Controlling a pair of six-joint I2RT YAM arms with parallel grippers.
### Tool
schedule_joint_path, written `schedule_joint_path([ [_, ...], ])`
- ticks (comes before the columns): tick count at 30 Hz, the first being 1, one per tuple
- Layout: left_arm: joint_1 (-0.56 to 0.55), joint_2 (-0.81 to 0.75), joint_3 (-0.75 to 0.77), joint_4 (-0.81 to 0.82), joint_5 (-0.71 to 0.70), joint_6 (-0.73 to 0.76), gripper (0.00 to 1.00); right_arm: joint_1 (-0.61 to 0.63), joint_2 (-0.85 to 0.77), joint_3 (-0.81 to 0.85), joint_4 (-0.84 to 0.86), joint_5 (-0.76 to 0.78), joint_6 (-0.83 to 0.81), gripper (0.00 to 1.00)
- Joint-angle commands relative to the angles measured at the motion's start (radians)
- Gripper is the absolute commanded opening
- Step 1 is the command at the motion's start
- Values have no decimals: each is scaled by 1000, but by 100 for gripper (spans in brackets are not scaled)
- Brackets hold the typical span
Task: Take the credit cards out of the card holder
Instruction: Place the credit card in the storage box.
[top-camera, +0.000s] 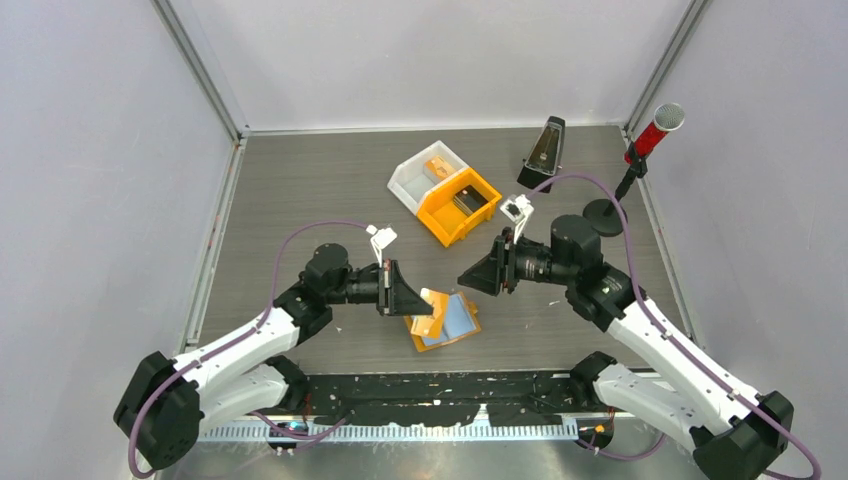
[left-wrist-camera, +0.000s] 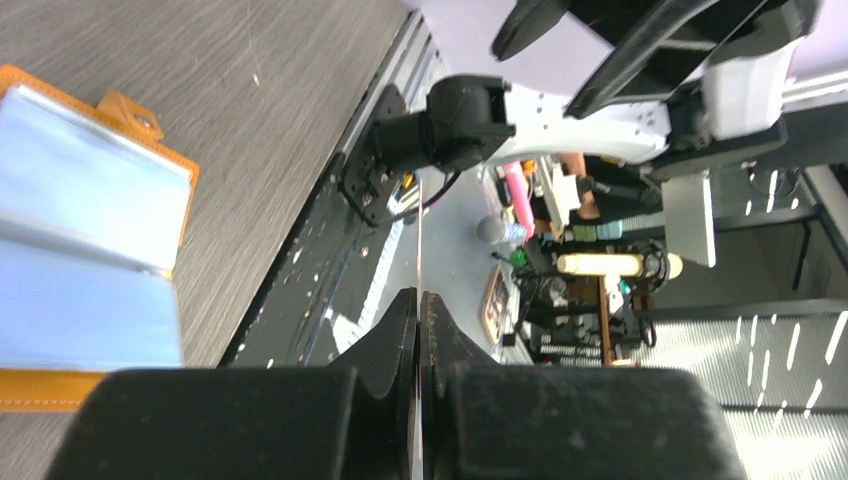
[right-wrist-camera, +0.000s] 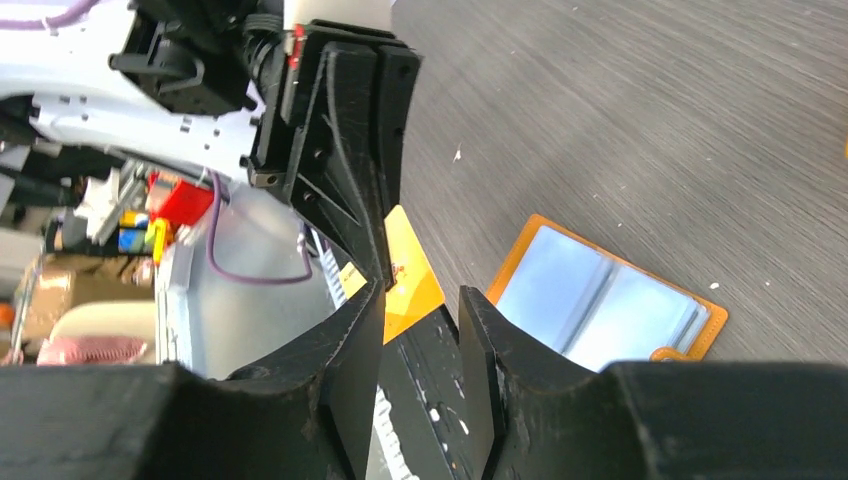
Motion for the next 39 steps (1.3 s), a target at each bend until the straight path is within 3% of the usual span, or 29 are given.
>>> schedule_joint_path([
  [1,-11,-19,39,-116,96,103,0,-3,70,98,-132,-146,-159,41],
  [8,-13,-14,46,-140,125,114,0,38,192,116,-3,-185,-93,41],
  [15,-14,-4,47,-152,134,130,0,162,335,163,3,-180,-122,41],
  [23,-17,-3,37,-140,146,134,0,193,397,177,-6,-174,-150,40],
  [25,-18,-4,37,-142,147,140,0,193,397,174,-6,-172,-154,36],
  [28,-18,1,38,-146,144,143,0,193,389,168,-3,-153,-153,20],
  [32,-17,2,40,-162,116,141,0,193,377,142,27,-186,-149,7],
  [34,-17,0,46,-184,92,144,4,193,367,131,30,-175,-150,6],
  [39,-18,-30,70,-277,14,183,35,192,340,102,75,-162,-122,5],
])
